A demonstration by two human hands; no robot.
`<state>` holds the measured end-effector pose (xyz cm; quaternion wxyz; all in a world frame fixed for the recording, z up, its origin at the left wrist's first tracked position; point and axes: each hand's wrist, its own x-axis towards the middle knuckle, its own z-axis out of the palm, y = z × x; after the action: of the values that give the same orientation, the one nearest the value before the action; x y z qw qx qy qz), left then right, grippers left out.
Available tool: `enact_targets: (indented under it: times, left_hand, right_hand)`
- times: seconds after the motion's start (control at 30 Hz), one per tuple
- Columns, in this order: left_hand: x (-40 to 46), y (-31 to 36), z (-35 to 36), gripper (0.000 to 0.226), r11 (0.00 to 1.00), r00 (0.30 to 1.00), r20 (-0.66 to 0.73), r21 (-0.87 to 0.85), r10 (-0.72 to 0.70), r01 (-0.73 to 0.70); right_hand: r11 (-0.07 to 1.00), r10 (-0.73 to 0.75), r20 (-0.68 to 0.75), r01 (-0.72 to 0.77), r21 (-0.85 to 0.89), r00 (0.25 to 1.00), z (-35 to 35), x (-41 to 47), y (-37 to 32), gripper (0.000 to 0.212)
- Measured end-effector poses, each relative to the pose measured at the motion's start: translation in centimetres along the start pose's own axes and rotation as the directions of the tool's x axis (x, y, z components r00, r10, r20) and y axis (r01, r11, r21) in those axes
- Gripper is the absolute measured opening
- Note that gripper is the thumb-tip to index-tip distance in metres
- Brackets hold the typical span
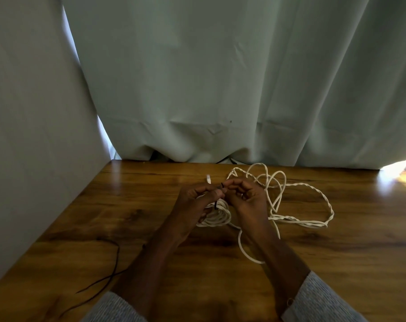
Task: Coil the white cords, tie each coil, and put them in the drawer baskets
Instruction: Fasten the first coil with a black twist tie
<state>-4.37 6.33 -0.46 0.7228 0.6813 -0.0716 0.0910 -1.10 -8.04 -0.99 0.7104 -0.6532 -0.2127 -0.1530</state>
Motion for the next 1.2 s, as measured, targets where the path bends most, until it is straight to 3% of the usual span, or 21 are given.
enact_targets:
  times: [0.43,1.2]
  left_hand:
    - [0.21,0.04,-0.34,0.013,0.998,0.997,0.032,0.011,0.067,-0.067]
    - [0.07,-0.12,-0.62,0.014,0.999,0.999,0.029,0.032,-0.012,0.011]
  right_hand:
    - [1.0,-0.019,0.043,0.018,0.006,0.999,-0.28,-0.05,0.47,0.029]
    - [0.998,0.023,0.05,-0.025,0.052,0.998,-0.08,-0.34,0.82,0.025]
